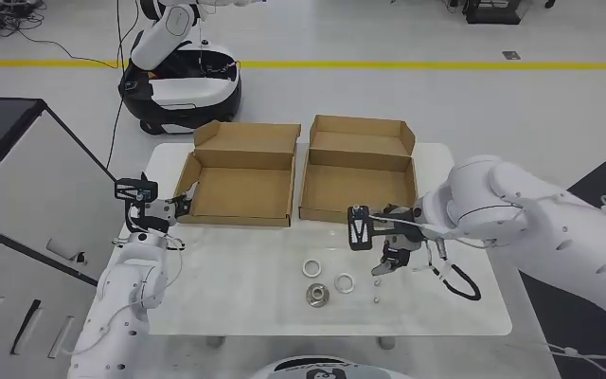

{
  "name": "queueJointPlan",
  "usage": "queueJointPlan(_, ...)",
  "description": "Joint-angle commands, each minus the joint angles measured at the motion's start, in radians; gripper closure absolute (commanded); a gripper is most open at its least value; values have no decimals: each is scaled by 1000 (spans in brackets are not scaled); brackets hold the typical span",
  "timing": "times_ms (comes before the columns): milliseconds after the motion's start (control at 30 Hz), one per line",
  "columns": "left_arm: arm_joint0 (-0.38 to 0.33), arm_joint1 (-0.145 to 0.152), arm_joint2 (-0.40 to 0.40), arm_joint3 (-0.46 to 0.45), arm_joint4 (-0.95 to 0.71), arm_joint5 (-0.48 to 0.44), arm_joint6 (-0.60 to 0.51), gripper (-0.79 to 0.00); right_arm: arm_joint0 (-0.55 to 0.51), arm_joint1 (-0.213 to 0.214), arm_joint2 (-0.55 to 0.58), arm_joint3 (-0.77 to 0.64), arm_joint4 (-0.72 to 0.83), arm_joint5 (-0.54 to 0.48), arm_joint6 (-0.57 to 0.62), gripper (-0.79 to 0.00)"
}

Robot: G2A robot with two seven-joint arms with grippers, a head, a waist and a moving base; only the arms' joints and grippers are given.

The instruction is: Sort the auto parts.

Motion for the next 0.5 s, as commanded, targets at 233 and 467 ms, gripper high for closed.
queueJointPlan(233, 0, 0, 0, 0, 0, 0, 0, -785, 153, 14, -228, 15, 24, -5, -5, -785)
queueJointPlan(467, 0, 0, 0, 0, 0, 0, 0, -785, 244, 12, -365, 38, 11, -23, -24, -785)
